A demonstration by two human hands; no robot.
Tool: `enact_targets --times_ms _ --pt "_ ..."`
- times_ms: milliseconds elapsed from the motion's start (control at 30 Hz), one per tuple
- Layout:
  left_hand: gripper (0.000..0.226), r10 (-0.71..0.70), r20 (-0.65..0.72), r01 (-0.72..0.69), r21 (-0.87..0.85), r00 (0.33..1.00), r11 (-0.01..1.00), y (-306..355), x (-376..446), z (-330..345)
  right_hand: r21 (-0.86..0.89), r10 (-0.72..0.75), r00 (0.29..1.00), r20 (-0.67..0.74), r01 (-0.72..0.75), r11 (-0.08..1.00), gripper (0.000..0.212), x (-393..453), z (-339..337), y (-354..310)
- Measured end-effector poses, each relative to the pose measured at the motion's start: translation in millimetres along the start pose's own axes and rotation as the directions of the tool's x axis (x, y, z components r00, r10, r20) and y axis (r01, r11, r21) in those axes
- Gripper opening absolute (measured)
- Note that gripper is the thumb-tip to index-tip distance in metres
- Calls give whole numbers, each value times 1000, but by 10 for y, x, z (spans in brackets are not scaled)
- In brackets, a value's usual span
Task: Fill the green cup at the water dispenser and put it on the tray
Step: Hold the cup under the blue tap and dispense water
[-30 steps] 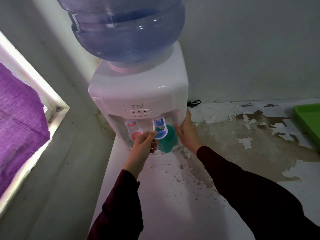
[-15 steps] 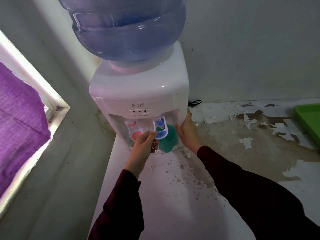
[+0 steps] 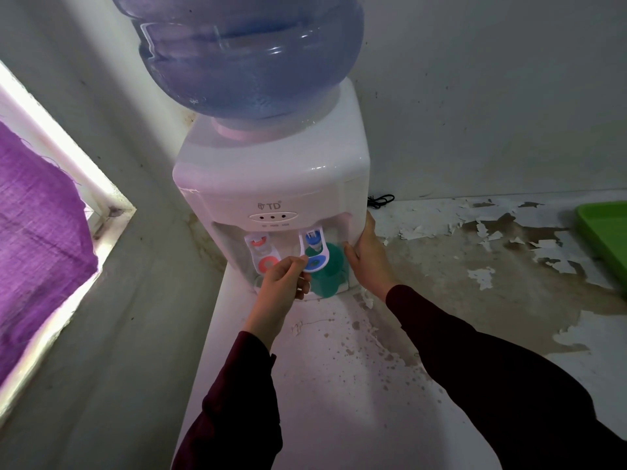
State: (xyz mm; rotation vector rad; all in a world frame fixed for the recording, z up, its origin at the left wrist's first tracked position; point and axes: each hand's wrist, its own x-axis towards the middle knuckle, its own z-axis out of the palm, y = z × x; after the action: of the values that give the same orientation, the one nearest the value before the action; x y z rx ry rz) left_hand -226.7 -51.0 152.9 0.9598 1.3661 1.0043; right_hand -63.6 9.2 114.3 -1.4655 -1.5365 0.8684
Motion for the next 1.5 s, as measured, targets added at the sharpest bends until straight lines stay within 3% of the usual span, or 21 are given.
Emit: enact_targets --times_ms 1133,1333,1500 --pt "21 -5 -99 6 11 995 1000 -5 28 43 11 -33 999 -26 33 999 71 -11 11 16" --pt "17 70 -165 -37 195 984 980 -128 121 72 36 -21 1000 -11 21 999 70 -24 9 13" --pt "7 207 -294 -99 344 933 934 -274 303 210 49 -10 1000 6 9 999 69 -27 3 2"
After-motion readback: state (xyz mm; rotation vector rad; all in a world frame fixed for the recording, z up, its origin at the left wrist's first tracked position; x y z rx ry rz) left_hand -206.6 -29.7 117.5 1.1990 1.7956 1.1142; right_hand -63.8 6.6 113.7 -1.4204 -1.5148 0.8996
